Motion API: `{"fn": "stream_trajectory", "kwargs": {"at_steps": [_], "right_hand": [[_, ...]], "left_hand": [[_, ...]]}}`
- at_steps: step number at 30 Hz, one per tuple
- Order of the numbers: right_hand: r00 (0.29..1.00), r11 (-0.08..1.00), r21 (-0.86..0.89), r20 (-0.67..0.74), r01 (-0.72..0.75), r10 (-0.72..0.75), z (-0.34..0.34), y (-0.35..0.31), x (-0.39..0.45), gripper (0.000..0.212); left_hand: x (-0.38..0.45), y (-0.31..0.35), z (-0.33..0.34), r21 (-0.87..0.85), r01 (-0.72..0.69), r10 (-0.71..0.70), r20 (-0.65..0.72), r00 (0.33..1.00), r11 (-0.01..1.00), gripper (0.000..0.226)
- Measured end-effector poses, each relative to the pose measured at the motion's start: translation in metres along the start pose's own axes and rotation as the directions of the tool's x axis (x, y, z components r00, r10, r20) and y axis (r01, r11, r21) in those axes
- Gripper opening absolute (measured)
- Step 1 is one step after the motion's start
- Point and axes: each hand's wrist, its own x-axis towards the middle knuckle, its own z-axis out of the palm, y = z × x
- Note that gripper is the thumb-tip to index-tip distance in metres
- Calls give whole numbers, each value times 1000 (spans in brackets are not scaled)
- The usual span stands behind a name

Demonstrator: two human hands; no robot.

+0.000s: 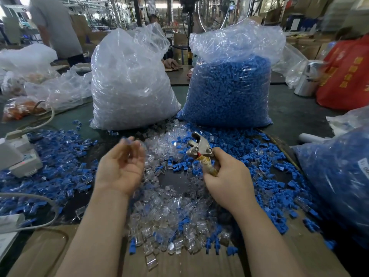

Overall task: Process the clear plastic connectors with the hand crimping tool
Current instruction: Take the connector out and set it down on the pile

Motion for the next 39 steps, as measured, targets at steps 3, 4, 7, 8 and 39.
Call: {"fn": "stream_trajectory", "kwargs": {"at_steps": [3,4,7,8,39], "right_hand": [[1000,1000,-4,-9,6,-6,2,1,0,20],[1000,1000,-2,-11,4,-4,2,1,0,21],[1000,1000,10,-14,-13,13,2,1,0,22],[1000,1000,12,-10,-20,20,2,1,0,20],[997,995,69,25,-69,68,2,1,2,24]], "left_hand": [[6,21,-14,-321,-51,1,-153,988,946,9],[8,27,-18,-384,-91,15,-198,980,919,10],[10,39,-25,-545,-192,52,-261,964,816,15],[11,40,-26,-575,-214,62,-273,960,790,16],[-1,-56,2,902,-351,104,385,917,-250,21]]}}
